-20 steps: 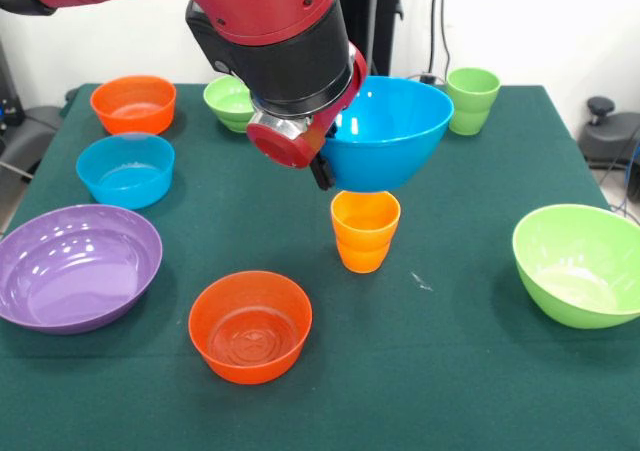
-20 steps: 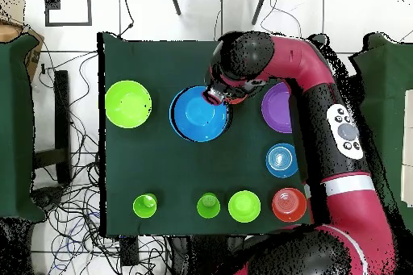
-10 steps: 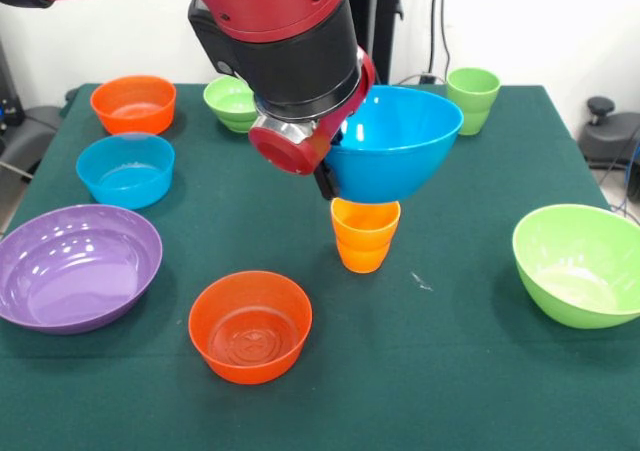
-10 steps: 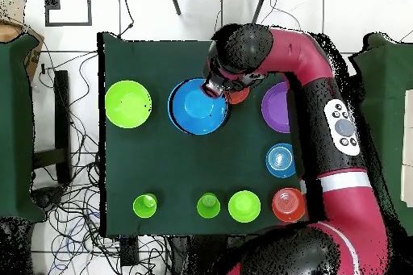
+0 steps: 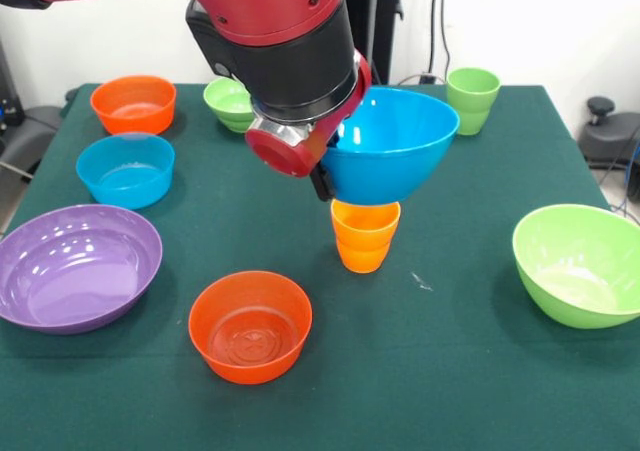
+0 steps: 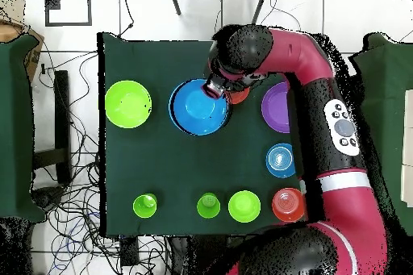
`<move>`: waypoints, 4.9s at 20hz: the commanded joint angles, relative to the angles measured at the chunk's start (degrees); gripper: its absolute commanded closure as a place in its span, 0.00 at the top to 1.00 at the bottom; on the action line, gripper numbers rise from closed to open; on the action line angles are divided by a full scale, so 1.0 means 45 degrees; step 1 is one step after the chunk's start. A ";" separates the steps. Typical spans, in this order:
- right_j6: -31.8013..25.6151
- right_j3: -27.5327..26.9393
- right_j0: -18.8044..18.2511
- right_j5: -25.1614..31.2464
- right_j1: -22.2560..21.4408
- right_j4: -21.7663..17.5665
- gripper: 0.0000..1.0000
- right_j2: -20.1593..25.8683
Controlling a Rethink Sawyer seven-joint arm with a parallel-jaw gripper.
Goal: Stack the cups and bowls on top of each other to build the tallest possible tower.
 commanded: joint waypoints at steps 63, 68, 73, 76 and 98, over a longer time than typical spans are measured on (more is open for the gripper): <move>0.3105 0.1616 0.1634 -0.0489 0.0326 0.2739 0.00 -0.3528; 0.2821 0.1789 0.1570 -0.0702 0.0312 0.2720 0.00 -0.3620; 0.2547 0.1904 0.1614 -0.1014 0.0105 0.2300 0.00 -0.3843; 0.2515 0.1852 0.1648 -0.1197 0.0111 0.2247 0.00 -0.3881; 0.2708 0.1885 0.2049 -0.3006 0.0326 0.2127 0.00 -0.4575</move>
